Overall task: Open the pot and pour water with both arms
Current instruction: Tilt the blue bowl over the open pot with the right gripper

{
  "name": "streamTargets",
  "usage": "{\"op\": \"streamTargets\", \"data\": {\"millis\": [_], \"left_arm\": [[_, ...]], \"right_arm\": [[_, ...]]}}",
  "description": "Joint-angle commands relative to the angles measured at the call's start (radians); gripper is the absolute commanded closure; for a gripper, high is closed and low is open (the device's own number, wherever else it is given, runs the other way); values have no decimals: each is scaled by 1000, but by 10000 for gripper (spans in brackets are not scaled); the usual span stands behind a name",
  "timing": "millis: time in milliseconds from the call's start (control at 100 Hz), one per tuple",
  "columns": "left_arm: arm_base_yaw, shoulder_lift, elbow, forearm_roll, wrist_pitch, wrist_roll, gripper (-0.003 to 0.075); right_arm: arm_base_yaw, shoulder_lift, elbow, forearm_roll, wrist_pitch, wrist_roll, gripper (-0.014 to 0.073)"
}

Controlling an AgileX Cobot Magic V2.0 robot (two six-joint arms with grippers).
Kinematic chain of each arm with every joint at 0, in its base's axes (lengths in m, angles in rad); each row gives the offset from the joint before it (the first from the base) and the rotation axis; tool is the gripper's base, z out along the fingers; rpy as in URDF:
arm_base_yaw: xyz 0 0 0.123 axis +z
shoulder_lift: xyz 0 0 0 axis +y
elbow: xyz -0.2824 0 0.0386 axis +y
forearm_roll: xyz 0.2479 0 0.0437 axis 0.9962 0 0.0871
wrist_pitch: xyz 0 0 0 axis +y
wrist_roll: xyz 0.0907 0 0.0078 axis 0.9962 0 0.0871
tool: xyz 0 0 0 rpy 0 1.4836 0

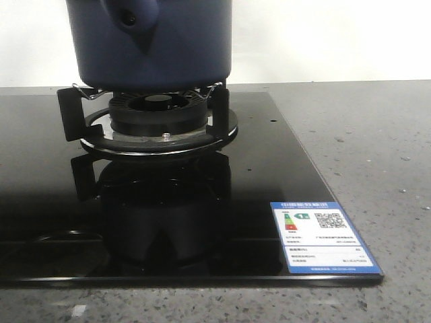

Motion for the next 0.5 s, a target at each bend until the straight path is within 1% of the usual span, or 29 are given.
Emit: {"op": "streamTargets", "data": {"millis": [0,160,340,490], "left_arm": [[2,-25,-35,-53,10,-12,318],[2,-25,-35,-62,32,-12,318],[2,-25,-35,-62,36,-12,318],[2,-25,-35,-64,36,-12,318]], "right_arm": [[-1,-75,56,-4,-283,0,651],[-1,-75,161,-14,-489,0,657],[-1,-75,242,-16,-706,0,657],[-1,-75,278,-29,-809,0,657]]}}
